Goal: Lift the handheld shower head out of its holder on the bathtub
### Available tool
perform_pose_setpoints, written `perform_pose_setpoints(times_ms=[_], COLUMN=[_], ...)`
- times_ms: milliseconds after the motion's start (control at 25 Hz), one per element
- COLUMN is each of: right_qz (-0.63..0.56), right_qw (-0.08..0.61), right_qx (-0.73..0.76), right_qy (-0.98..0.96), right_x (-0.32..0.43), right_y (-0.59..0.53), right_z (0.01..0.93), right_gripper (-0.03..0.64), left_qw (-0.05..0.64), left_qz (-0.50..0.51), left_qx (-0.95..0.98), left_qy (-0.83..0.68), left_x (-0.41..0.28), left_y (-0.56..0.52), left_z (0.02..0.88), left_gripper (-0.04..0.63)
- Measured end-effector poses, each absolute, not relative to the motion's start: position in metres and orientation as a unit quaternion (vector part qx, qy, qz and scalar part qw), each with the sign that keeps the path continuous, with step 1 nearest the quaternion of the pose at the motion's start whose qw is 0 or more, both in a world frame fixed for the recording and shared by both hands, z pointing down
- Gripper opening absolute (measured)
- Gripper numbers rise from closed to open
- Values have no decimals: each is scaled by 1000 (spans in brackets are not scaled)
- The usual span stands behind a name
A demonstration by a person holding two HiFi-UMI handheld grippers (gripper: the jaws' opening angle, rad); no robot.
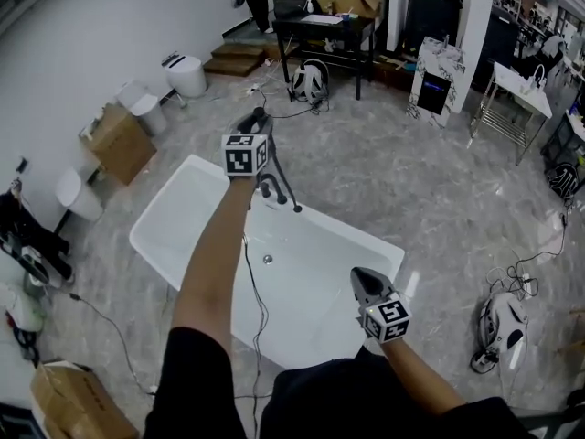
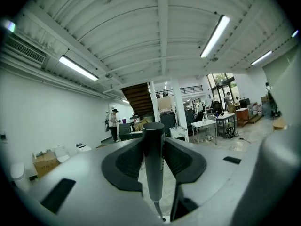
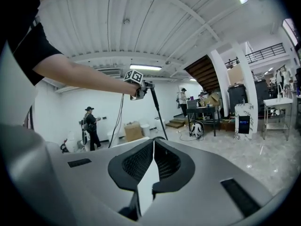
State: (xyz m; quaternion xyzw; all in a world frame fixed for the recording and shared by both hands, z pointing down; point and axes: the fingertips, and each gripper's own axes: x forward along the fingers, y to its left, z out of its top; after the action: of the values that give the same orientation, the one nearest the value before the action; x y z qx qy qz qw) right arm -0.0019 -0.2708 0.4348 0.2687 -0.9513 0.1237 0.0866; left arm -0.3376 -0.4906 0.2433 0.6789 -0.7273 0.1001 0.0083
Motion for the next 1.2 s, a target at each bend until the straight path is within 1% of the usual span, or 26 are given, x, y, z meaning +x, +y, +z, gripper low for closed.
perform_pose_setpoints(times_ms=[200,440,720,960,1200], right_qz=[103,86,84,76,64], right_qw=[73,65,60,61,58], right_qx=[278,277,272,271,270], right_qy=[-952,-955,-957,-958,-959], right_x=[-15,-35,-27,-32,-29], right_y=[-275,-277,-279,-277,-281], right_z=[409,390,395,389,386], right_gripper=[5,5,2,-2,-2], left_qw=[-7,-10,-14,-16,-1], left_qz=[94,89,96,97,97], left_qx=[679,674,676,678,678], left_qy=[-728,-733,-731,-728,-729], left_x=[-343,-361,-344,-346,-340], left_y=[-477,-457,-451,-454,-459], left_z=[212,198,207,205,229], left_gripper=[127,127,127,127,127])
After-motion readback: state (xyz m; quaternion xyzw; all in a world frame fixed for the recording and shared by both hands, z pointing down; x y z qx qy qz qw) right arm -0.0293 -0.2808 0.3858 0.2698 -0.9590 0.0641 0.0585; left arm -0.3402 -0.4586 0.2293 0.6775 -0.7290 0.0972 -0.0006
